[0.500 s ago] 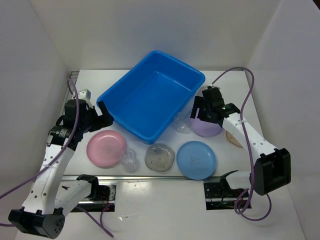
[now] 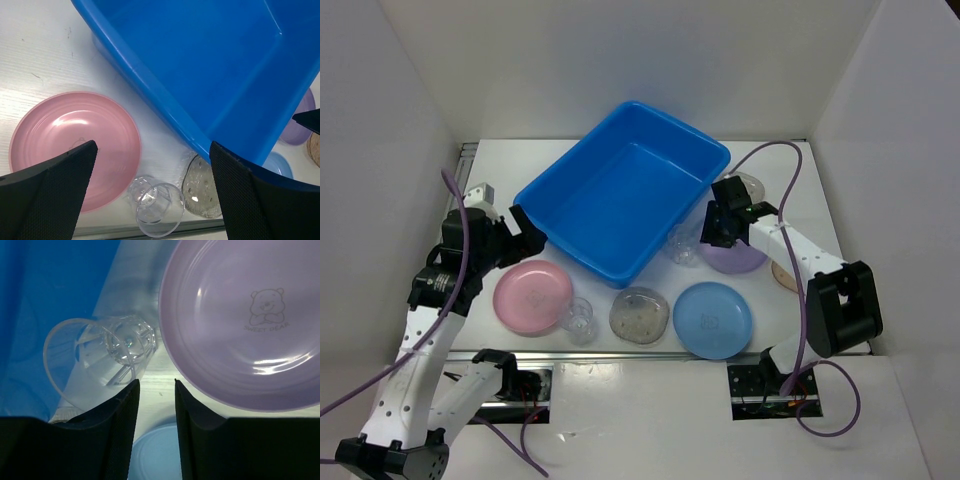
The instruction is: Place the mixed dishes into the plastic bin
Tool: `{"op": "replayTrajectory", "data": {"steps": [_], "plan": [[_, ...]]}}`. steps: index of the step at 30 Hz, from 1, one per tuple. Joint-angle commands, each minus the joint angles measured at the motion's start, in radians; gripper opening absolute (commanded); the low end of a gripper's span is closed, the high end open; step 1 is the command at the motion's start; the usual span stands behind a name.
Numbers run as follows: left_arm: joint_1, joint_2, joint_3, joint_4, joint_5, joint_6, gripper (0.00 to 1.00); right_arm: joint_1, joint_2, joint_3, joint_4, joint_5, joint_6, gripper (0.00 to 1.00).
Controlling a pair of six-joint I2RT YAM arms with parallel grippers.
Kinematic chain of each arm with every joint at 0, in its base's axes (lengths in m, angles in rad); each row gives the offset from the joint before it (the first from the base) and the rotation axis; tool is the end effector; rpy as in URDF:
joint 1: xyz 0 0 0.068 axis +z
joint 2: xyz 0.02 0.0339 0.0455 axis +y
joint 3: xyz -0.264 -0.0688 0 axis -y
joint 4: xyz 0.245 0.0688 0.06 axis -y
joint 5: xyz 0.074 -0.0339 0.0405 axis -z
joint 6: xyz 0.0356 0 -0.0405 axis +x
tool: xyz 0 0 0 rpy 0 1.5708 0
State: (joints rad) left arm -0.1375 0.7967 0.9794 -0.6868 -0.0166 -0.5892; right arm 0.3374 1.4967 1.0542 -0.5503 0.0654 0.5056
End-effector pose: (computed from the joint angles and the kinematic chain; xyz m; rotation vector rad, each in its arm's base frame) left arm 0.1600 -0.0215 0.3529 -0.4810 2.0472 -0.4250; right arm 0.2908 0.0996 0.2344 0.2416 2.5670 0.2367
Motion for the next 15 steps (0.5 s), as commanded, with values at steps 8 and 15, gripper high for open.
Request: {"op": "replayTrajectory", "data": {"steps": [8,15], "plan": [[0.001,-0.016,-0.013,0.046,0.024,-0.02,1.0,0.0,0.008,0.052,0.069,-0.055,0.013,0.45],[0.001,-0.016,-0.033,0.046,0.024,-0.011,1.0,0.029,0.048,0.052,0.082,-0.065,0.022,0.42]]}}
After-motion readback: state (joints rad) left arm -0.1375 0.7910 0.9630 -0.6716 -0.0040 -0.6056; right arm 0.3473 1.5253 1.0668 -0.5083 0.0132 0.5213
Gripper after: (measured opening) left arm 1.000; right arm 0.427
